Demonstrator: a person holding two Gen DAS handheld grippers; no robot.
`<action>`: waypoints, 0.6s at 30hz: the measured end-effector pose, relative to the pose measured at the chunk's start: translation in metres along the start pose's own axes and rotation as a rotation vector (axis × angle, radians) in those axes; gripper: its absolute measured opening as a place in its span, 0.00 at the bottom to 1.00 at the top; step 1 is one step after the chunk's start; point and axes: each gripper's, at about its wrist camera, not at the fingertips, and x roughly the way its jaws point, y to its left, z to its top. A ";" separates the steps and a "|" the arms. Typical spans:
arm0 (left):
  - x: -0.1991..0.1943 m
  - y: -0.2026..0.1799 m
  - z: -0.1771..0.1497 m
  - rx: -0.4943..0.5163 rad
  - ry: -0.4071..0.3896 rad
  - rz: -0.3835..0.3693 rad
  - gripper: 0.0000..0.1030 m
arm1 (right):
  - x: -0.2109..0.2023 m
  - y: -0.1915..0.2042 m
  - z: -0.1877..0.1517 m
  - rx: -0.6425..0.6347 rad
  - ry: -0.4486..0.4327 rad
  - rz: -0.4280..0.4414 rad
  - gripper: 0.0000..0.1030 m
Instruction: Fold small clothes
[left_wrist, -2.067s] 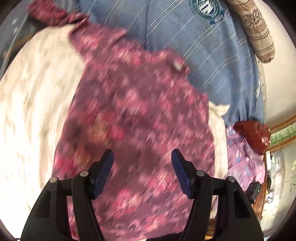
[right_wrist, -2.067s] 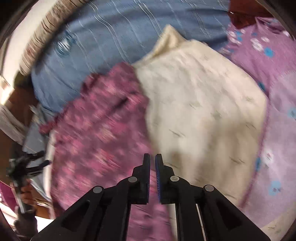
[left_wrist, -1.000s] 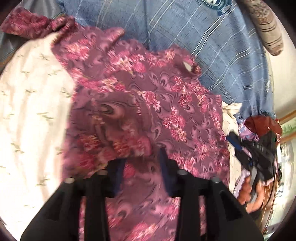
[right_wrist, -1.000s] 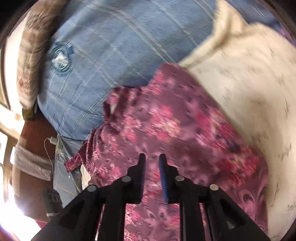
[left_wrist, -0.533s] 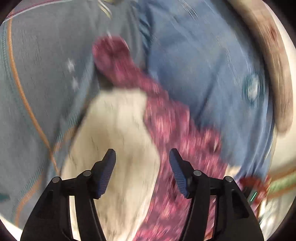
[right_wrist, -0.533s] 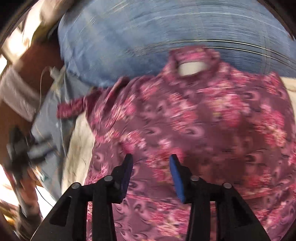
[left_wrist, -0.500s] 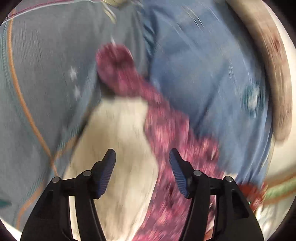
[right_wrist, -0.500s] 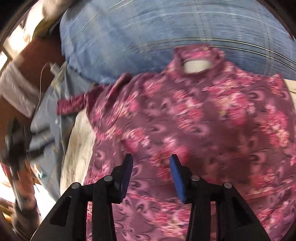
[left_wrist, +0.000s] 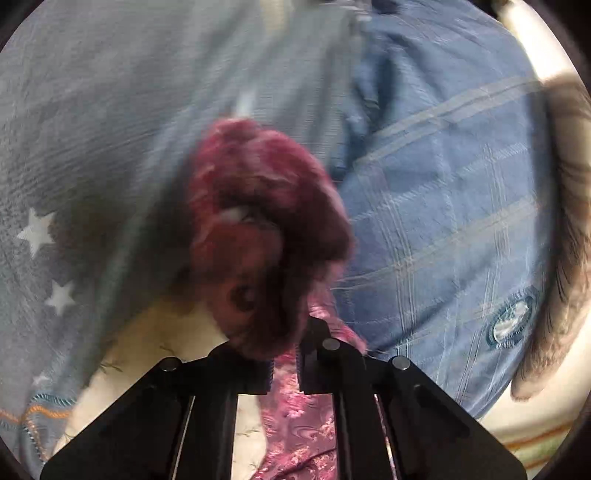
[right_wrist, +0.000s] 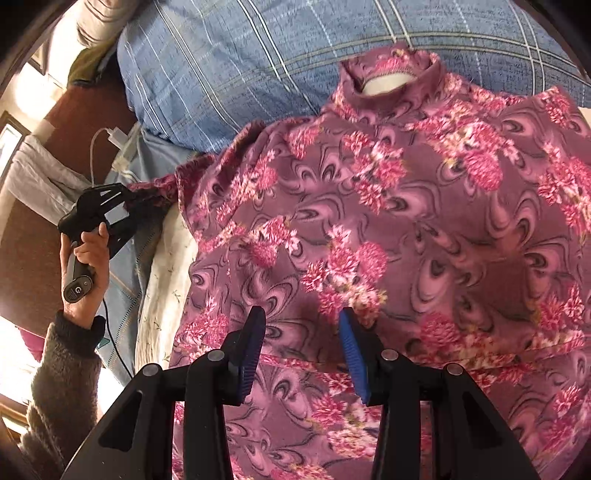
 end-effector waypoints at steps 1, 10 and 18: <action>-0.008 -0.016 -0.007 0.065 -0.029 0.015 0.06 | -0.002 -0.003 -0.001 -0.001 -0.010 0.001 0.42; -0.066 -0.192 -0.131 0.516 -0.031 -0.125 0.06 | -0.056 -0.051 -0.031 0.125 -0.076 0.034 0.42; 0.032 -0.259 -0.311 0.716 0.284 -0.107 0.06 | -0.135 -0.123 -0.079 0.249 -0.182 -0.014 0.43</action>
